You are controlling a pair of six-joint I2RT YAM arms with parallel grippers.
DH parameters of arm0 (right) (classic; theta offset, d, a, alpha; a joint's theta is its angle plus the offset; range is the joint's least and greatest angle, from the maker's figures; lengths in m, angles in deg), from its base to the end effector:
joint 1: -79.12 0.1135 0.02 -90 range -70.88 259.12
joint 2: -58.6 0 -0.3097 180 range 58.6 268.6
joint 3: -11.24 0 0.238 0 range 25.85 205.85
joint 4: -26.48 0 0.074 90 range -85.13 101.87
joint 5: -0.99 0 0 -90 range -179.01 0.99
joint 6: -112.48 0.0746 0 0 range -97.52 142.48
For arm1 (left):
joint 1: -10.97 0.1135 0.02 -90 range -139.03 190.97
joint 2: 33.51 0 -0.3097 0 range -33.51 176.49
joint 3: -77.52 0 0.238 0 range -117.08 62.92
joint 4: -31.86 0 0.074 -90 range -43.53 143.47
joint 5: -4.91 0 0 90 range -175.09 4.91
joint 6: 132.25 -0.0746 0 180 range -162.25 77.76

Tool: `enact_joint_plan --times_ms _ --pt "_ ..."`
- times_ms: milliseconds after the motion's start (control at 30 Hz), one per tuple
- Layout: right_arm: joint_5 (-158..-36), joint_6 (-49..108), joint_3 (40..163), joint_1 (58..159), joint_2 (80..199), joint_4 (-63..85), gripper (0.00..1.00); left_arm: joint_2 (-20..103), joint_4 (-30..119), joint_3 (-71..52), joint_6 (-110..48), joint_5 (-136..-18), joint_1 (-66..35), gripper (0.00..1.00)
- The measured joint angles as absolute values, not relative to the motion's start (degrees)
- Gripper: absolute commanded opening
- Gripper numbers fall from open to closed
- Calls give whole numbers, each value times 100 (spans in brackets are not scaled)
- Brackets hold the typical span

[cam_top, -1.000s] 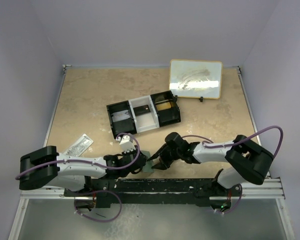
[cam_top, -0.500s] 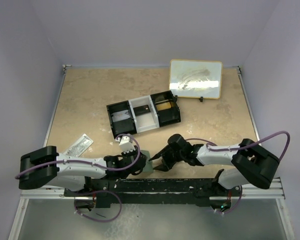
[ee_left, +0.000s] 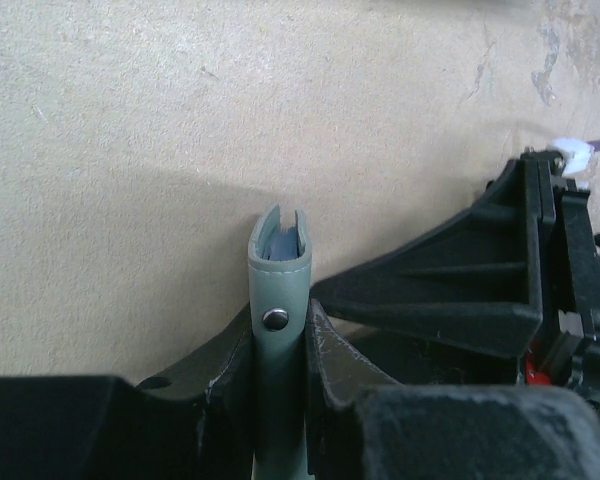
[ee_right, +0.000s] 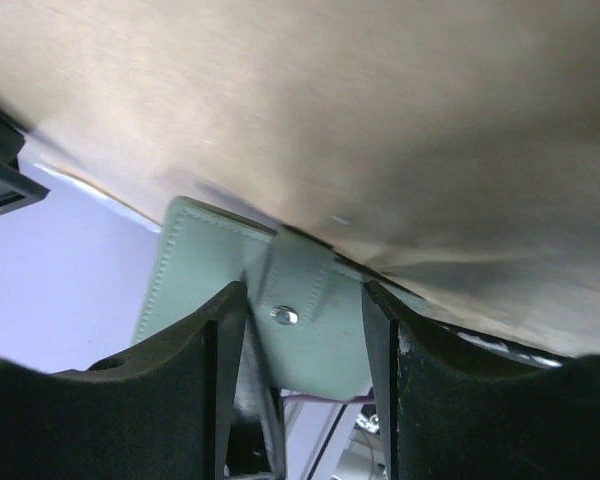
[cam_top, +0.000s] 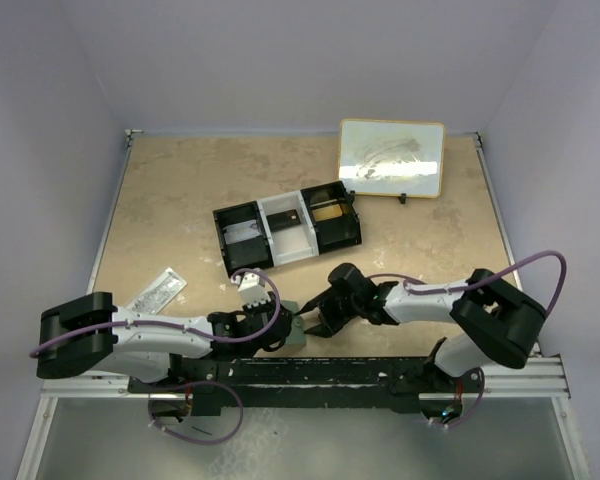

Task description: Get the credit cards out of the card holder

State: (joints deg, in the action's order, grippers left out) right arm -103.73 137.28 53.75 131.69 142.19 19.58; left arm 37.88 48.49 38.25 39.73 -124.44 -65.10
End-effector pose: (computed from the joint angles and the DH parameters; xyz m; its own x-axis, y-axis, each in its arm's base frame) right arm 0.1446 0.2201 0.1563 -0.6017 0.6585 0.4521 0.7754 0.3456 0.5285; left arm 0.0964 -0.1920 0.1815 -0.6688 -0.4843 -0.5640 -0.0886 0.8052 -0.5864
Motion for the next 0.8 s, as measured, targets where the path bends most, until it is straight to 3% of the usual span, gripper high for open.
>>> enact_joint_plan --times_ms 233,333,400,500,800 --pt "-10524 13300 5923 13093 14789 1912 46 3788 4989 3825 3977 -12565 -6521 0" --pt "-10550 13179 6026 13073 14850 1844 33 3788 5024 3825 4012 -12591 -6521 0" --pt "-10565 13136 6022 13069 14853 1870 14 3788 5026 3825 4019 -12604 -6523 0" --pt "-10642 13129 5969 13065 14857 1942 2 3788 5030 3825 4023 -12608 -6525 0" --pt "-10541 13123 5744 13010 14706 2251 0 3793 5039 3810 4010 -12630 -6558 0"
